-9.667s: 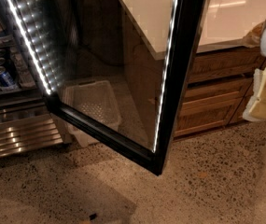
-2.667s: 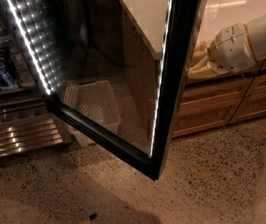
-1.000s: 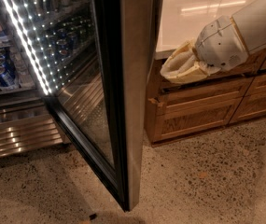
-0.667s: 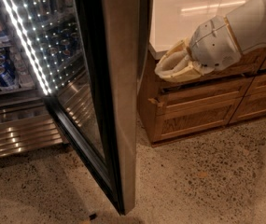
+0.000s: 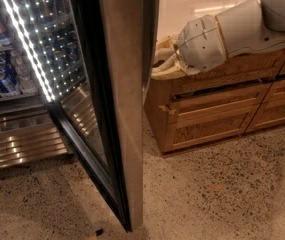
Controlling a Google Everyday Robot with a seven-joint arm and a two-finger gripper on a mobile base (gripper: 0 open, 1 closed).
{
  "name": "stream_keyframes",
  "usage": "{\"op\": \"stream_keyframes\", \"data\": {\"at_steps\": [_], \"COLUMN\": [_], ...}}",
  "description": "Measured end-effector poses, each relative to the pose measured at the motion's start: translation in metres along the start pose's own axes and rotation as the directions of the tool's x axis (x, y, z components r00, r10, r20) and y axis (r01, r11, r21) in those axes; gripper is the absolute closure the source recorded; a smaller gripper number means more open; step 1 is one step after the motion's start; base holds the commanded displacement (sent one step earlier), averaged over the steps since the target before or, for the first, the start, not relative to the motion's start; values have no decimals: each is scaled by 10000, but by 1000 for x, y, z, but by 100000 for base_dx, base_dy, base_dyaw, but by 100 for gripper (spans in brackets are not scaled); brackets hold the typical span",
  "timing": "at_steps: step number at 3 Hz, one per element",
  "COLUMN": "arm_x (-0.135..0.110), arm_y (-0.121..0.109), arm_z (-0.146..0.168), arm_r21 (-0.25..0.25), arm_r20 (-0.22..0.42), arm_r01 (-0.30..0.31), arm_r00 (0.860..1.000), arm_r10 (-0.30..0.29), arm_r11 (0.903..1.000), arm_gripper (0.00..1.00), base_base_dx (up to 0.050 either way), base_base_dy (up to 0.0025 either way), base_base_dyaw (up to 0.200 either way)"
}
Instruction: Close right fridge door
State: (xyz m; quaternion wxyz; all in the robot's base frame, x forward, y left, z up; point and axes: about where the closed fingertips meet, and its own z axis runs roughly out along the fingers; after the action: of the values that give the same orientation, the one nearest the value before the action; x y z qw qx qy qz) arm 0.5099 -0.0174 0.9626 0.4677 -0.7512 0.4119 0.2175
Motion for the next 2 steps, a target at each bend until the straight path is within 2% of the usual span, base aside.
{"op": "stream_keyframes", "data": {"at_steps": [1,2], "arm_x": [-23,-42], "arm_y": [-12,-23], "arm_z": [22,43], "arm_r21": [7,-311], "arm_r20": [1670,3245], "arm_r01": [758,1269], "arm_r00": [9831,9394], "arm_r10": [-749,-1101], "arm_r11": [9971,9914], "arm_gripper": [100,100], "base_base_dx": [0,0], "base_base_dy": [0,0], "base_base_dyaw": [0,0]}}
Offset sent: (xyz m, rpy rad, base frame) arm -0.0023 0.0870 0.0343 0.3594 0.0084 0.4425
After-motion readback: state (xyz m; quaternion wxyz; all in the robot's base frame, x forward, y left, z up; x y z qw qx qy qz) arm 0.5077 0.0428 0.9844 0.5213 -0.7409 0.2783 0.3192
